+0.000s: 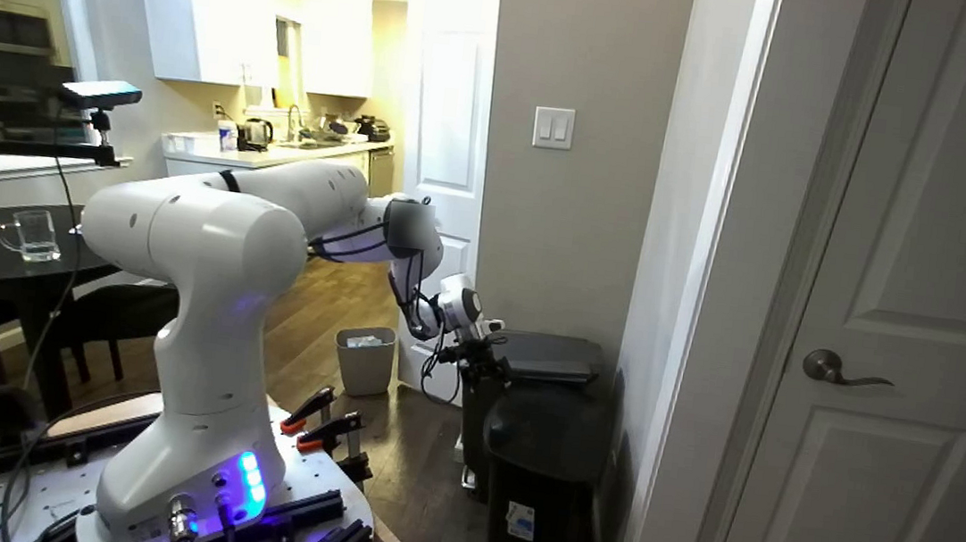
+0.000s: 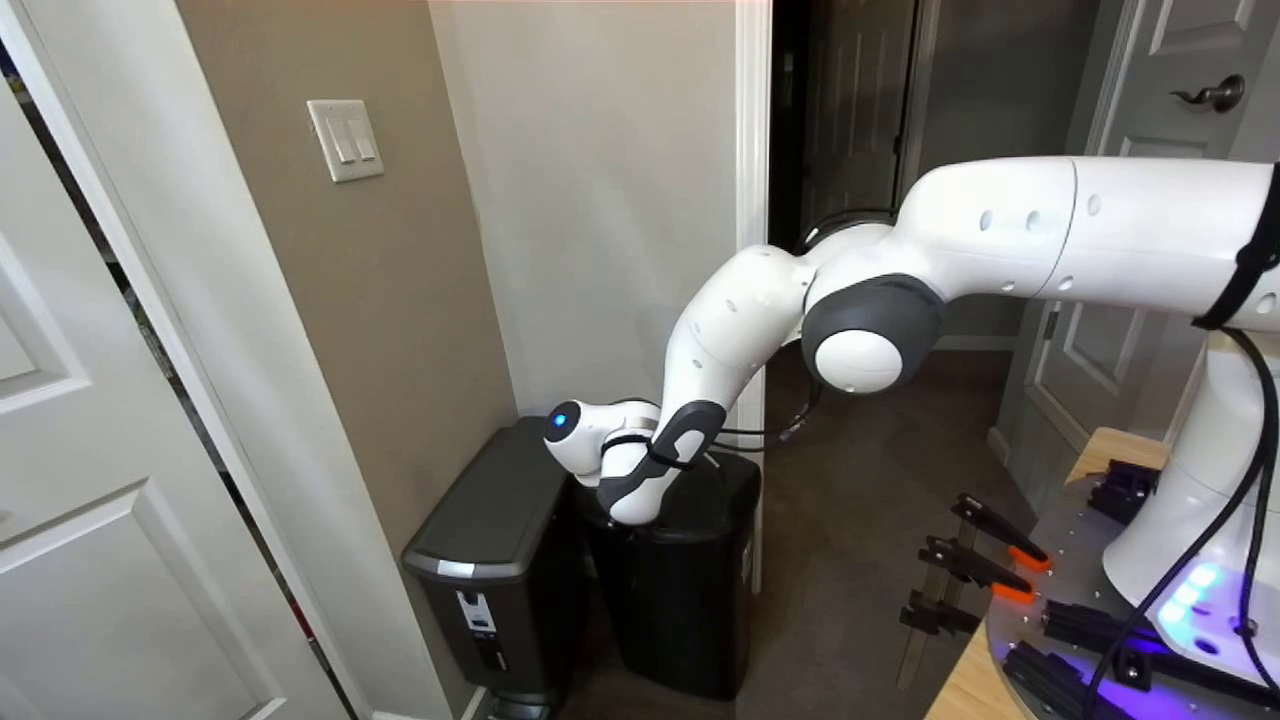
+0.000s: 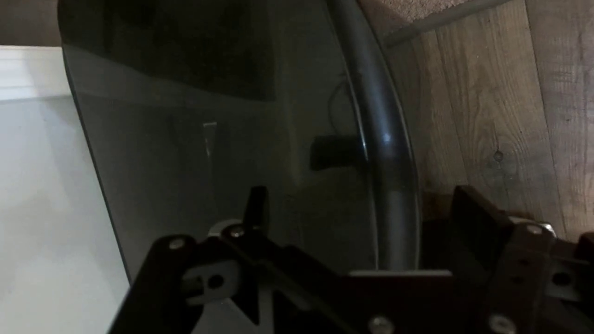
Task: Open the bin completely
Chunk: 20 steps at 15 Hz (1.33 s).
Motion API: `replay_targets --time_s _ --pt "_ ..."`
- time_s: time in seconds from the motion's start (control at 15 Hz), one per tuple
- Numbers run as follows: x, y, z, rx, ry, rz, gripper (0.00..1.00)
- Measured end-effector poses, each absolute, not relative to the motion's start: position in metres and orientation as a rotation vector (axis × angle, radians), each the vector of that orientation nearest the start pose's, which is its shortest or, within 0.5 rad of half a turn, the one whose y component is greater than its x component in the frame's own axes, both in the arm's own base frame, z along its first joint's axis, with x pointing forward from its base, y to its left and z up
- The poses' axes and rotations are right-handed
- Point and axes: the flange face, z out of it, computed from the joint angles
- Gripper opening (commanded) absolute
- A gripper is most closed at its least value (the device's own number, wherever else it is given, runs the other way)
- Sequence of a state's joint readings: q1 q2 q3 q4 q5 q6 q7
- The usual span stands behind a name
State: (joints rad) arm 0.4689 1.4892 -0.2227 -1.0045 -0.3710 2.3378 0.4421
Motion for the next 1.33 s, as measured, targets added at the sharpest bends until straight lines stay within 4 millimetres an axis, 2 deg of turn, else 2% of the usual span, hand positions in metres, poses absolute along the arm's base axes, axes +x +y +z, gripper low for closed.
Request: replay_targets --time_s 0.27,0.53,1.2,1.33 --pt "0.656 0.217 -0.094 -3.616 -0.607 -0.075 1.0" --pt "0.65 0.208 -0.102 -3.643 -0.671 -0.05 1.0" --pt "0.65 0.21 -0.101 -3.639 -0.671 -0.056 1.0" --pt "0.652 0.213 -0.1 -3.617 -0.687 -0.102 1.0"
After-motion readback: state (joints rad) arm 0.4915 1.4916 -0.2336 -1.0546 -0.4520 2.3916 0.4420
